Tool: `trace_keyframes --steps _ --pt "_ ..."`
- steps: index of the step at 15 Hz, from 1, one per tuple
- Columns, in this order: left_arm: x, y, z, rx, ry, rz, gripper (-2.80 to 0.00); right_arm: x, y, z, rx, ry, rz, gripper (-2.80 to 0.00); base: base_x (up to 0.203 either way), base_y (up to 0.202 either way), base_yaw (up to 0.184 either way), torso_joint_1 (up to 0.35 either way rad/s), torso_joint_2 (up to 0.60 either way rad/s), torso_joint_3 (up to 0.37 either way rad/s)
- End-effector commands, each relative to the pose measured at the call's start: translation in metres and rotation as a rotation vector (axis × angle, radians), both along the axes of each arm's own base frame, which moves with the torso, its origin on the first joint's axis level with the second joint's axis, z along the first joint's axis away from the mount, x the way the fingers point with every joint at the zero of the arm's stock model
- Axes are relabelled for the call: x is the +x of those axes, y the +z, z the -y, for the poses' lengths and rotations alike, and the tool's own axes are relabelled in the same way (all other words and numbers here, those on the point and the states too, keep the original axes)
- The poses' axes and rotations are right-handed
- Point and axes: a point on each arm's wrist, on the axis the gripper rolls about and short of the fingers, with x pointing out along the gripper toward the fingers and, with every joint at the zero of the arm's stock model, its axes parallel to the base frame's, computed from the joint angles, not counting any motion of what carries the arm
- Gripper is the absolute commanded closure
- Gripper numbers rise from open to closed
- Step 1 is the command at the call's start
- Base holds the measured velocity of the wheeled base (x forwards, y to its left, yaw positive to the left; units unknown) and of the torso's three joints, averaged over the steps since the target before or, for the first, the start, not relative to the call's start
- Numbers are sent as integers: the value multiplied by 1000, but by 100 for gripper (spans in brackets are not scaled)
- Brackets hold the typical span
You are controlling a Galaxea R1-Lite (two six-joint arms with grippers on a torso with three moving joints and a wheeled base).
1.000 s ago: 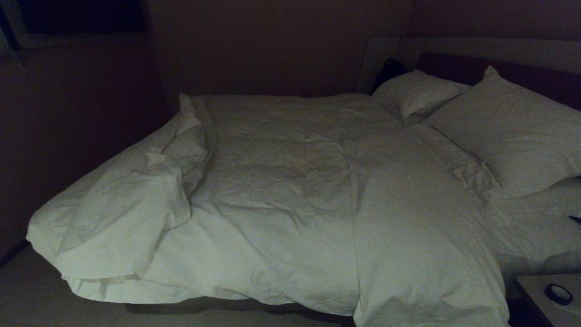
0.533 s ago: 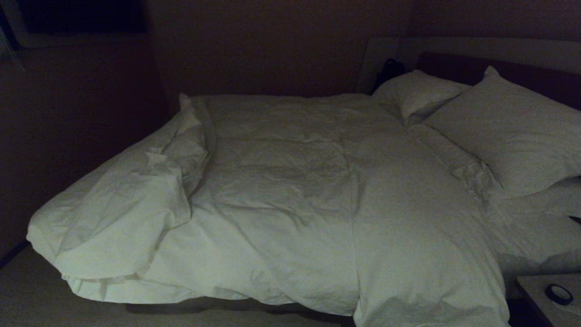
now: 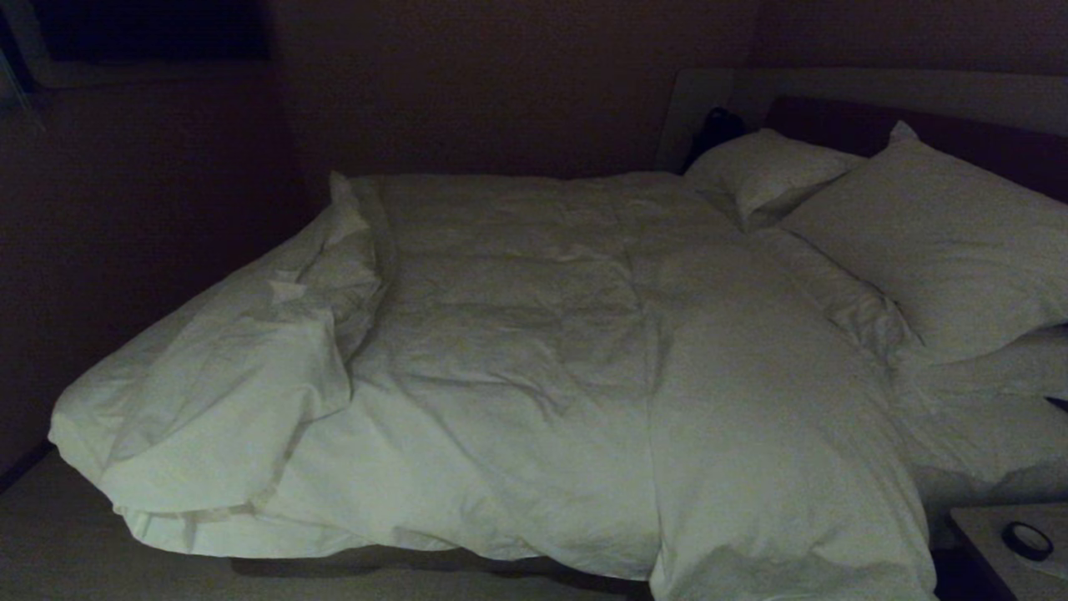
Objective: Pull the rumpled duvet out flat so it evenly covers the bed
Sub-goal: Hold the folded corner of the quilt
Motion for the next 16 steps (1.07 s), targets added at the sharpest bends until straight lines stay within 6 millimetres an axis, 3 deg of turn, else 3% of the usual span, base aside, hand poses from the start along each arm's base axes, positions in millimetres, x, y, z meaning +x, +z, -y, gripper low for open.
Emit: trace_keyframes --steps 1,5,7,10,16 --pt "0 0 0 0 -1 1 0 -6 16 3 -10 -158 180 0 0 0 0 0 0 0" --pt "0 0 0 0 -16 0 0 6 -5 3 -43 -166 115 0 0 0 0 0 0 0" --pt "0 0 0 0 -16 0 0 18 -30 3 22 -120 34 0 0 0 0 0 0 0" --pt "0 0 0 0 -16 -2 0 21 -43 0 74 8 -78 0 0 0 0 0 0 0" --pt "0 0 0 -1 -16 -2 0 23 -61 0 93 14 -255 0 0 0 0 0 0 0"
